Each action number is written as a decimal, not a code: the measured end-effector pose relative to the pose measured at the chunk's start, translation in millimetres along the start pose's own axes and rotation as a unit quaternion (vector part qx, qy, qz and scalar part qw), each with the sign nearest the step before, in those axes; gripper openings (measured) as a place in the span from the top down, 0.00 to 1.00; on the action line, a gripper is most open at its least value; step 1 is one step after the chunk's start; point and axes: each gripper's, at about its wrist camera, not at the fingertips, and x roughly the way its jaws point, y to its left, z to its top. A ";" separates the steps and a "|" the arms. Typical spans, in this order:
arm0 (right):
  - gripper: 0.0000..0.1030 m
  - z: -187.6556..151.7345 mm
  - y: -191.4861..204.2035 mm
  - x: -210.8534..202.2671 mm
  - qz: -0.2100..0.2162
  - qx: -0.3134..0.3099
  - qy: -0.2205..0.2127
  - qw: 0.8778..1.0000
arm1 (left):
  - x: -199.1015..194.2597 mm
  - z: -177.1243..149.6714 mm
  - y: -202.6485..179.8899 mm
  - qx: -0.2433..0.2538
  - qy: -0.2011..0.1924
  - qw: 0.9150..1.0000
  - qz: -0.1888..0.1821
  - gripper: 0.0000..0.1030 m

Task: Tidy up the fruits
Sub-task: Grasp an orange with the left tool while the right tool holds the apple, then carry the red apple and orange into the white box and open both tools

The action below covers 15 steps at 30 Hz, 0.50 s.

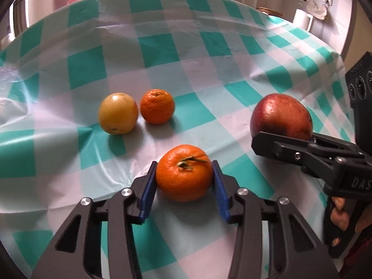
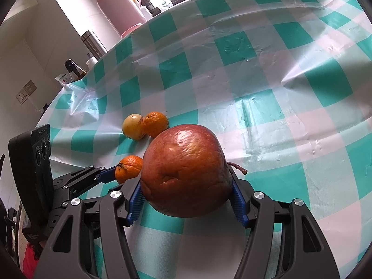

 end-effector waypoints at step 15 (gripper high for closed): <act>0.40 -2.1 -0.6 -8.1 0.033 -0.009 -0.014 0.999 | -46.1 -34.0 -2.6 -0.110 -0.070 0.991 0.019 0.57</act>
